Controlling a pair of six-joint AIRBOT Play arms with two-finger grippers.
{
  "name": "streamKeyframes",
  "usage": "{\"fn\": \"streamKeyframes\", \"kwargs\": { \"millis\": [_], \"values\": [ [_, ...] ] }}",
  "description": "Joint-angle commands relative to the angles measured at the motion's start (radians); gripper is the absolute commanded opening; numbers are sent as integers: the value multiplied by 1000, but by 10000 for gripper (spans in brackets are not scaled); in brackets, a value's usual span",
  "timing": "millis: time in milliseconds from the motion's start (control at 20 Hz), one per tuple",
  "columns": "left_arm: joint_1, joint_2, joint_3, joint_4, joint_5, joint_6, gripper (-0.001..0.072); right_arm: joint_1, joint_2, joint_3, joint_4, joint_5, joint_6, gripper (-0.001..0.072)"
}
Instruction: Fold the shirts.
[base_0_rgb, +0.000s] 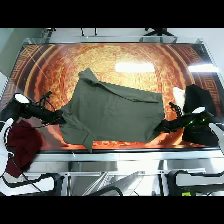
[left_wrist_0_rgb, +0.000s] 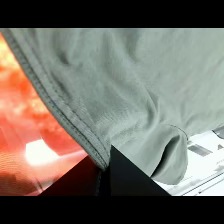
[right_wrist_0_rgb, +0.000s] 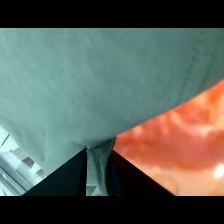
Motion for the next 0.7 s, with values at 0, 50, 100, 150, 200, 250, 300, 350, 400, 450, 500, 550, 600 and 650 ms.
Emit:
{"fn": "streamKeyframes", "kwargs": {
  "millis": [0,50,100,150,200,250,300,350,400,450,500,550,600,650],
  "values": [
    [5,3,1,0,-6,6,16,6,-4,-1,-18,32,-6,175],
    [5,3,1,0,-7,8,16,6,-4,0,-18,46,-6,128],
    [5,3,1,0,-9,8,16,6,-4,0,-19,55,-6,162],
    [5,3,1,0,-8,14,16,3,-4,0,-26,64,-10,248],
    [5,3,1,0,-8,16,16,-1,-4,0,-41,69,-10,247],
    [5,3,1,1,-8,17,16,-2,-4,0,-53,68,-6,243],
    [5,3,1,0,-8,21,16,-1,-5,-1,-52,68,3,241],
    [5,3,1,0,-8,23,16,3,-4,-1,-51,71,14,208],
    [5,3,1,0,-7,24,16,10,-5,-1,-32,84,13,87],
    [5,3,1,0,-5,25,16,17,-4,-1,0,93,12,16],
    [5,3,1,-2,-4,29,16,26,-4,-1,40,99,13,16],
    [5,3,1,-3,-6,31,16,29,0,0,73,98,13,16],
    [5,8,1,-3,-11,31,16,26,12,1,117,98,13,16],
    [11,23,1,-5,-19,34,16,20,30,8,150,102,13,15]
  ]
}}
